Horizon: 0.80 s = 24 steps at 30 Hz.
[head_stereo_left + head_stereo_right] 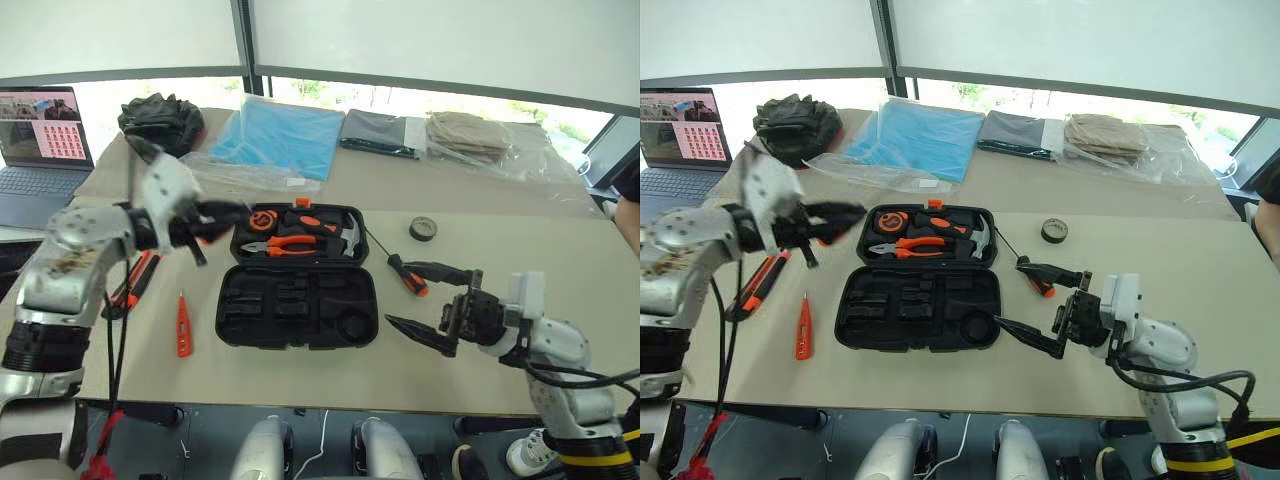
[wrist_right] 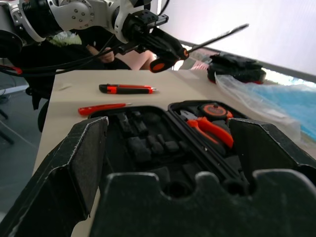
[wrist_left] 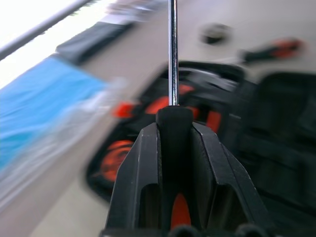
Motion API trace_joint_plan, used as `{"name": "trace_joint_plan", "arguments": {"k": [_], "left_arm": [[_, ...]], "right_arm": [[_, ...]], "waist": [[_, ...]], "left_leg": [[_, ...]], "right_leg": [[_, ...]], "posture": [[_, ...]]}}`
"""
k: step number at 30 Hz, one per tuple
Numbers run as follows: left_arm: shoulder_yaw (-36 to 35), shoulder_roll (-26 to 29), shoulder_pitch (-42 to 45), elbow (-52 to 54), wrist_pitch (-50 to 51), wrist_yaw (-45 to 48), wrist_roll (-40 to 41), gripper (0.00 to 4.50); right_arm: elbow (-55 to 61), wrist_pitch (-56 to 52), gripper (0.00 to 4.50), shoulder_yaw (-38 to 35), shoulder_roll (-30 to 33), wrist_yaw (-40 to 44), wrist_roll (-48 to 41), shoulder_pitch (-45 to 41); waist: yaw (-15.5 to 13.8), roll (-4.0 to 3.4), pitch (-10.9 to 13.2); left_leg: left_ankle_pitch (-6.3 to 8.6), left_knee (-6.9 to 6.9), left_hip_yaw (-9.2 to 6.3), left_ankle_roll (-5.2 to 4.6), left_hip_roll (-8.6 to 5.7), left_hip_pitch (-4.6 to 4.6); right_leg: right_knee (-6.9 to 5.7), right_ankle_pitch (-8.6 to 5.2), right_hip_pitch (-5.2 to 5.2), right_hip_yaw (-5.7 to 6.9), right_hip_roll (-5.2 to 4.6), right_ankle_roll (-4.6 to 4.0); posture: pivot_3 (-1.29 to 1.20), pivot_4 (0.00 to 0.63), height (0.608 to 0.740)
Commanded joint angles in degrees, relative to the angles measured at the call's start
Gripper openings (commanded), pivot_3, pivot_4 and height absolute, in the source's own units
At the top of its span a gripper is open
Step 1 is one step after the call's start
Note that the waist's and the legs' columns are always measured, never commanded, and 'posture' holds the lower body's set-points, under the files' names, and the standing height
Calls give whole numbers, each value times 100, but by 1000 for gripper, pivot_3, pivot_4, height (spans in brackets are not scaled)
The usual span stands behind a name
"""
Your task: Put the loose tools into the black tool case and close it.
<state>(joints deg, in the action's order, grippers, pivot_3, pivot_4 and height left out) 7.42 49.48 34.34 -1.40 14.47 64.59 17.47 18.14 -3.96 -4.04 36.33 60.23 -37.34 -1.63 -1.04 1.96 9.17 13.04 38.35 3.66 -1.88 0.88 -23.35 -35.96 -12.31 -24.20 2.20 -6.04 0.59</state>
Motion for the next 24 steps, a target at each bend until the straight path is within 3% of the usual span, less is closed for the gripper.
{"name": "trace_joint_plan", "arguments": {"k": [1,4,14,24], "left_arm": [[700,-143,413,-498,-742,419,-867,423],[1105,-333,696,-991,-920,456,-1431,423],[1178,-423,630,-1139,-746,784,-1726,423],[1376,-632,761,-1479,-926,548,-2386,423]], "right_arm": [[419,-744,4500,4,198,-253,-225,-107],[630,-1190,4500,99,316,-396,-180,-168],[743,-1340,4500,132,161,-688,100,-247],[786,-1584,4500,226,106,-905,174,-444]], "waist": [[-7,0,0],[10,0,0],[25,1,1],[32,1,0]], "left_leg": [[-1,1,2,-2,0,-4],[3,23,0,-9,7,-23],[14,57,-8,-25,12,-48],[14,62,-9,-25,16,-44]], "right_leg": [[1,1,-2,0,5,6],[1,7,-8,-4,30,27],[-1,9,-14,-4,40,46],[-7,3,-10,-5,44,58]], "posture": [[0,150,740],[0,150,740],[0,150,740],[0,150,740]]}}
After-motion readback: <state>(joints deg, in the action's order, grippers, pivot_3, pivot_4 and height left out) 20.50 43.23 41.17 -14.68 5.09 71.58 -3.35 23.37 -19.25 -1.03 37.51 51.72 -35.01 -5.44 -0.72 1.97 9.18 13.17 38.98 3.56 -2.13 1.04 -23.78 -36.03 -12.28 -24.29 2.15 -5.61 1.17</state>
